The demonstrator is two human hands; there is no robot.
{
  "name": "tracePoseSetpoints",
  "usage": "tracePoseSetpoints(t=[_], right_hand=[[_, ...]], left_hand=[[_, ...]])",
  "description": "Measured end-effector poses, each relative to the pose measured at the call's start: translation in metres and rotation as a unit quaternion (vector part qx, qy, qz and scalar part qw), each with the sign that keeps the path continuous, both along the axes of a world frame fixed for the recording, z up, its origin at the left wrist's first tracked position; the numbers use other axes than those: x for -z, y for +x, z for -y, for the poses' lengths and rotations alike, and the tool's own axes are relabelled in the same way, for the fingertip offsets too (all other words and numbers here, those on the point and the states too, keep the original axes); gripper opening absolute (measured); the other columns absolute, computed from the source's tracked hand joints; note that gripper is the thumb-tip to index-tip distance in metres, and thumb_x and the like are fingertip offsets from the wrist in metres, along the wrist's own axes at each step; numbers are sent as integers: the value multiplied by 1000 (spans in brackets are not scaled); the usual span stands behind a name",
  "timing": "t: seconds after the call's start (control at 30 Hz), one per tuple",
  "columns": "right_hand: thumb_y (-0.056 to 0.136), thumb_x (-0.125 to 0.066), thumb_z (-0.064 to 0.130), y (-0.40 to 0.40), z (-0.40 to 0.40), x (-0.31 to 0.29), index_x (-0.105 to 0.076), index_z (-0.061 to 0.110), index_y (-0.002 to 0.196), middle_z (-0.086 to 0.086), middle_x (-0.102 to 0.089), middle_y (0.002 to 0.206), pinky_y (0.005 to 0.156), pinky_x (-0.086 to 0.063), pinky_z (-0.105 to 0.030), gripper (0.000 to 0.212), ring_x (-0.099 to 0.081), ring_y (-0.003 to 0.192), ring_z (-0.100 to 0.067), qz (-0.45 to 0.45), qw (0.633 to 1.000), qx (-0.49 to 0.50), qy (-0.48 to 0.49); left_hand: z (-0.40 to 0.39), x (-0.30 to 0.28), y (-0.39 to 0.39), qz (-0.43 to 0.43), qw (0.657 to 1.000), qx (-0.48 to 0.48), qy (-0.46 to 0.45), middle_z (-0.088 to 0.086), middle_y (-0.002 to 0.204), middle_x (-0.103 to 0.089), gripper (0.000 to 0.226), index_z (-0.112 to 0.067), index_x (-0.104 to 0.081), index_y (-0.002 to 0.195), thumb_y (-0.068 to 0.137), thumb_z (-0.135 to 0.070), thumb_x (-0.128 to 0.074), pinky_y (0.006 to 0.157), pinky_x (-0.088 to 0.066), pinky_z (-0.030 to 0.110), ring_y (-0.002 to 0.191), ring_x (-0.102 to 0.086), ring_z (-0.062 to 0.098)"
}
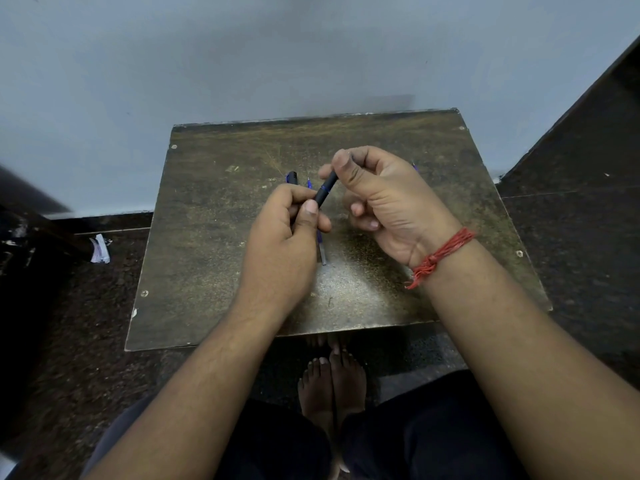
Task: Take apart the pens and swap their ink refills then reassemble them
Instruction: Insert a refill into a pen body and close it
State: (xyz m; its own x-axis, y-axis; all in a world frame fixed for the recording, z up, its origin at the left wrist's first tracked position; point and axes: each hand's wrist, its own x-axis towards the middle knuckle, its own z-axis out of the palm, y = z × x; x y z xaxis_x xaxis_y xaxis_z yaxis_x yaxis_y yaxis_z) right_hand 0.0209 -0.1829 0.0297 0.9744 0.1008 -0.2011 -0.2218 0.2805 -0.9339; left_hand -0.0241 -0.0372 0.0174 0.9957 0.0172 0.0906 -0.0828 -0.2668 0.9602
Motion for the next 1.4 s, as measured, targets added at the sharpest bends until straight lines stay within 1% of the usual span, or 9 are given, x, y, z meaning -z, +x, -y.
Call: tracePoseSetpoints(t=[0.17, 0.3, 0.47, 0.53, 0.63, 0.73, 1.0, 1.2, 1.4], right_hand=[[98, -56, 7, 0, 6, -3, -64, 5, 111, -14, -73, 115, 34, -27, -14, 15, -37, 38, -1, 0, 997, -61, 47], [95, -61, 9, 0, 4, -3, -63, 7, 96, -10, -76, 96, 33, -24, -16, 2, -36, 34, -3, 2, 999, -45, 29], [90, -70, 23, 0, -4, 2, -50, 17, 79, 3, -59, 62, 36, -17, -16, 24, -32, 36, -4, -7, 1000, 6, -3], [91, -69, 26, 0, -4, 2, -55, 15, 85, 0, -64, 70, 35, -20, -16, 19, -35, 38, -5, -3, 1000, 3, -12], [96, -63, 21, 0, 3, 0, -63, 8, 104, -10, -75, 106, 35, -24, -16, 16, -38, 40, -4, 2, 1000, -20, 4], [98, -56, 8, 1, 8, -1, -66, 8, 109, -11, -74, 112, 34, -25, -15, 14, -36, 38, -1, 0, 998, -44, 46], [93, -65, 9, 2, 3, 0, -59, 13, 87, -6, -71, 82, 36, -22, -16, 10, -35, 37, -4, 13, 1000, -11, 22], [91, -70, 14, 2, 0, 0, -56, 15, 82, -21, -56, 86, 38, -25, -17, 16, -37, 37, -5, 25, 1000, 14, -10], [88, -73, 14, 0, -4, -3, -52, 19, 73, 3, -59, 63, 37, -28, -17, 26, -42, 40, -4, 11, 999, 35, -19]], left_hand=[[0, -1, 0, -5, 1000, -3, -8, -11, 74, -67, 15, -17, -61, 100, 105, -14, -48, 48, -36, 8, 49, -49, -5], [1, -2, -2, -2, 1000, 3, -5, -13, 73, -67, 15, -18, -61, 99, 105, -13, -48, 50, -37, 8, 51, -50, -4], [4, -3, -2, -6, 1000, 8, -6, -14, 71, -67, 15, -18, -60, 96, 105, -12, -49, 51, -36, 9, 51, -47, -2], [3, -3, -2, -4, 1000, 5, -4, -12, 73, -67, 17, -20, -60, 96, 105, -13, -49, 53, -37, 8, 53, -50, -4], [0, -3, -1, 0, 1000, -3, -2, -11, 74, -67, 16, -21, -61, 98, 105, -14, -49, 53, -39, 7, 54, -52, -6], [0, -2, -1, 0, 1000, -6, -10, -12, 73, -67, 16, -19, -61, 98, 105, -13, -48, 50, -38, 7, 50, -51, -6], [3, 0, -1, 2, 1000, 7, 1, -19, 71, -67, 21, -27, -59, 93, 105, -14, -49, 51, -37, 8, 51, -51, -4], [4, -1, -1, 3, 1000, 15, -1, -18, 70, -67, 20, -24, -59, 93, 105, -12, -49, 48, -35, 9, 47, -48, -2], [2, -4, -1, 14, 1000, 15, 2, -9, 69, -66, 22, -26, -58, 92, 102, -7, -53, 54, -41, 9, 58, -55, -1]])
